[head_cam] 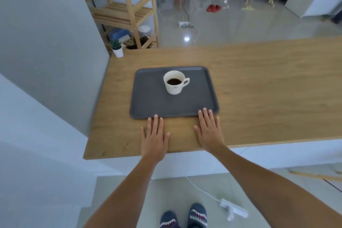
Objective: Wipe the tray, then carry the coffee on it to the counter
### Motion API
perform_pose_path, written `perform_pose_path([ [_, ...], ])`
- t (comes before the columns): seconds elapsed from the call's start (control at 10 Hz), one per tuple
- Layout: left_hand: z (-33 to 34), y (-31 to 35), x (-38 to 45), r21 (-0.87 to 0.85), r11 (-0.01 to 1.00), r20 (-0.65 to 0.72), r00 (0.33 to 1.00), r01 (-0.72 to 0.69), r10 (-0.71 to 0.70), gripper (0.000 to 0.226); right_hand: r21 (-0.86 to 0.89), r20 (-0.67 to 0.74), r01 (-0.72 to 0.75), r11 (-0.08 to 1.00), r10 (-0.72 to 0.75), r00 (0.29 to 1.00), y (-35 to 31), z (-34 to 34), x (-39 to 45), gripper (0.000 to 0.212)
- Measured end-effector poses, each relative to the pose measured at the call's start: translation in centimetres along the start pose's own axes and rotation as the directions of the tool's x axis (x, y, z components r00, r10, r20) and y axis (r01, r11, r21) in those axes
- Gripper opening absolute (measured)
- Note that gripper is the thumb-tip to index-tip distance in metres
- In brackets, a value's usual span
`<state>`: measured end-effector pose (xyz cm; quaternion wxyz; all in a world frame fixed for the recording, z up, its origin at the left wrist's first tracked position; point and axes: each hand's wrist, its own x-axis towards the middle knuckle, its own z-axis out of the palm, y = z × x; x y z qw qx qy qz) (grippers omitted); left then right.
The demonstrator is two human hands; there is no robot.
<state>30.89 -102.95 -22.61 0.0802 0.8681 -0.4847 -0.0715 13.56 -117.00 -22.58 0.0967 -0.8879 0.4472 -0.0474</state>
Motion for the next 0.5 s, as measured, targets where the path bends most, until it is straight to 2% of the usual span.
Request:
perform_pose_path([
  [0.2,0.3,-0.1,0.1,0.014,1.0,0.004,1.0,-0.012,0.011,0.062,-0.016,-0.018,0.018,1.0,-0.019,1.0,0.0,0.2,-0.1,0.064],
  [0.3,0.2,-0.1,0.0,0.027,1.0,0.012,1.0,-0.014,0.013,0.062,0.01,0.039,0.011,1.0,-0.011,0.999,-0.1,-0.3,-0.2,0.068],
  [0.4,0.2,0.1,-0.2,0.017,1.0,-0.008,1.0,-0.019,0.019,0.061,0.141,0.014,0.004,0.99,-0.006,1.0,-0.6,-1.1,-0.4,0.073],
  [0.5,0.2,0.2,-0.5,0.011,1.0,-0.008,1.0,-0.019,0.019,0.06,0.42,-0.139,0.06,0.906,-0.002,0.99,-1.9,-5.7,-1.0,0.07],
])
